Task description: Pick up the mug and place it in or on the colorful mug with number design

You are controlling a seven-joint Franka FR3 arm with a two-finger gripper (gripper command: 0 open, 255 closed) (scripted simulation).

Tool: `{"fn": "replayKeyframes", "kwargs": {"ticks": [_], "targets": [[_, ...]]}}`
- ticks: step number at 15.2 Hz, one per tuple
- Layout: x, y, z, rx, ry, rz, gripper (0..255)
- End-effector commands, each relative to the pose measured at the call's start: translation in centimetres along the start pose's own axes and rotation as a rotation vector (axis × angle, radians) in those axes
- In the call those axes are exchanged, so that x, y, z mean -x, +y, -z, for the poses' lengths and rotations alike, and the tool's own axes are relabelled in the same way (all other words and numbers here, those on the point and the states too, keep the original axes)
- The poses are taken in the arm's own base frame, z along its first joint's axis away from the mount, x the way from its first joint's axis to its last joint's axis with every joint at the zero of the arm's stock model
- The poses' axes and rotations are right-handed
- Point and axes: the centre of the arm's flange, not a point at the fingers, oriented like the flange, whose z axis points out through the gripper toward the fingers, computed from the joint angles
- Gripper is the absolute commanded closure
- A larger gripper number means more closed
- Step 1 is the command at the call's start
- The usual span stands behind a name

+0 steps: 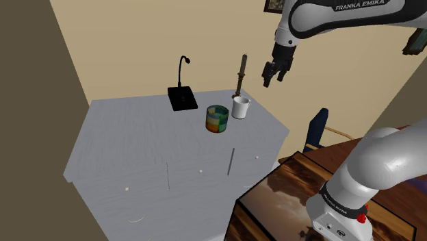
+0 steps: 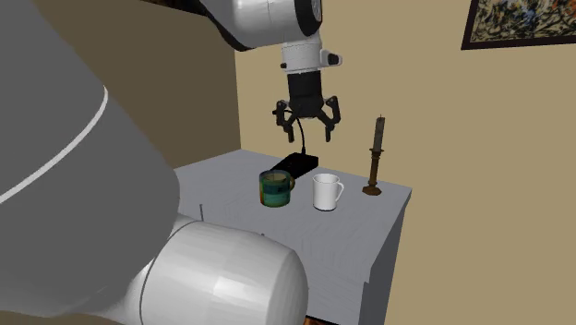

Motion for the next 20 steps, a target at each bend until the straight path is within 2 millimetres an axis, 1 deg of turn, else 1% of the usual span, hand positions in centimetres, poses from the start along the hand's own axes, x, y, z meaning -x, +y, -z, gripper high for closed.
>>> {"fn": "replayKeyframes", "kwargs": {"ticks": [1,15,16,20], "targets": [[-1.9,-0.3,-2.1,-0.003,0.002,0.000,0],[-14.8,-2.9,-14.9,-0.018,0.003,-0.001,0],[-15.1,-3.0,-15.2,-0.018,0.003,-0.001,0],[-15.1,-3.0,-17.3,-0.018,0.003,-0.001,0]]}}
